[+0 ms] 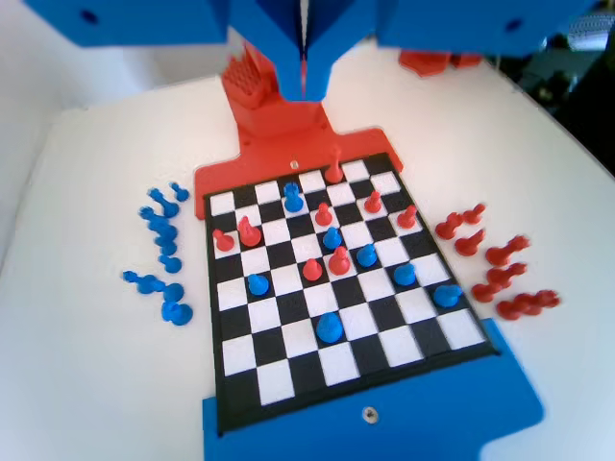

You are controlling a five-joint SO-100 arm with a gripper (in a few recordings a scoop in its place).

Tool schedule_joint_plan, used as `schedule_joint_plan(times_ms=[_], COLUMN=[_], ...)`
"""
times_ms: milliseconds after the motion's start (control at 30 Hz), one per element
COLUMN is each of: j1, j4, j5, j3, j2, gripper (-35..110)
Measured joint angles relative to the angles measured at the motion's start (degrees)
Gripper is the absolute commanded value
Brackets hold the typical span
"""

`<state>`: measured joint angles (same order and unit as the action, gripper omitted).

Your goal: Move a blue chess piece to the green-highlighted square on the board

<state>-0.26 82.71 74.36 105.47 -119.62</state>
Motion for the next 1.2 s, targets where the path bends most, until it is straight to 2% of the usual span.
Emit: schedule_joint_plan(times_ms=[333, 633, 1000, 1200], j1=[-1.0, -3.9, -3.3, -2.5], j4=[-14.2, -27.0, -40.1, -40.4], j5=[-7.6, -13.9, -11.6, -11.6], j3=[10.1, 18.5, 26.0, 26.1], j2=[14.2, 19.9, 26.4, 27.3], gripper=[1, 6, 10, 10])
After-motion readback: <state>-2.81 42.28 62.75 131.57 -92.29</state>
